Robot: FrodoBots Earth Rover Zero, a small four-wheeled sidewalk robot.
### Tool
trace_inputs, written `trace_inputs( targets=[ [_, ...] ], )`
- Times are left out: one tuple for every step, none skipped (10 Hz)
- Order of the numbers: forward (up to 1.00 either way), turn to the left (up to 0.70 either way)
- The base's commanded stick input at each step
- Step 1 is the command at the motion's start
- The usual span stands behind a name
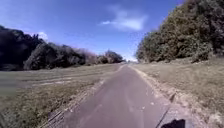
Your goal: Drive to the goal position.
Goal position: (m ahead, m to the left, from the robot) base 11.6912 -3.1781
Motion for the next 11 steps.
trace_inputs(
  targets=[
    [0.5,0.0],
    [0.5,0.0],
    [0.5,0.0],
    [0.5,0.0],
    [0.5,0.0],
    [0.5,0.01],
    [0.5,0.03],
    [0.5,0.04],
    [0.5,0.07],
    [0.5,0.15],
    [0.5,0.06]
  ],
)
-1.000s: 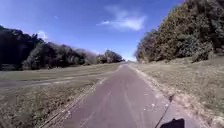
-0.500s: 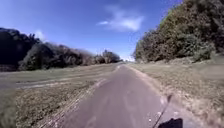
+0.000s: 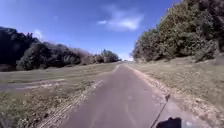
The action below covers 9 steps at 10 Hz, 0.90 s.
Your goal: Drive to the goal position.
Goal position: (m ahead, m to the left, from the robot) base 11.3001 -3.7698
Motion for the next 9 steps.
trace_inputs(
  targets=[
    [0.5,0.0],
    [0.5,0.0],
    [0.5,0.0],
    [0.5,-0.1],
    [0.5,-0.41],
    [0.5,0.0],
    [0.5,0.0],
    [0.5,0.0],
    [0.5,0.0]
  ],
)
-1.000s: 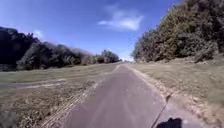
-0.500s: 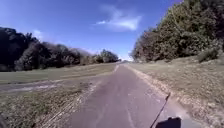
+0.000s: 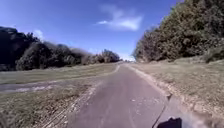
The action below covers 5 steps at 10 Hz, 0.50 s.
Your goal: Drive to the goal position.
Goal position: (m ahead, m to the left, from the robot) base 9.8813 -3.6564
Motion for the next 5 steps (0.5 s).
trace_inputs(
  targets=[
    [0.5,0.0],
    [0.5,0.0],
    [0.5,0.0],
    [0.5,0.0],
    [0.5,0.0]
  ],
)
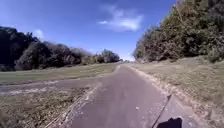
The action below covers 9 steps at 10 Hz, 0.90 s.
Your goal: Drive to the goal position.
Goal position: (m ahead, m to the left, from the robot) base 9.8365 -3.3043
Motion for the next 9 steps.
trace_inputs(
  targets=[
    [0.5,0.0],
    [0.5,0.0],
    [0.5,0.0],
    [0.5,0.0],
    [0.5,0.0],
    [0.5,0.0],
    [0.5,-0.03],
    [0.5,-0.13],
    [0.5,-0.29]
  ],
)
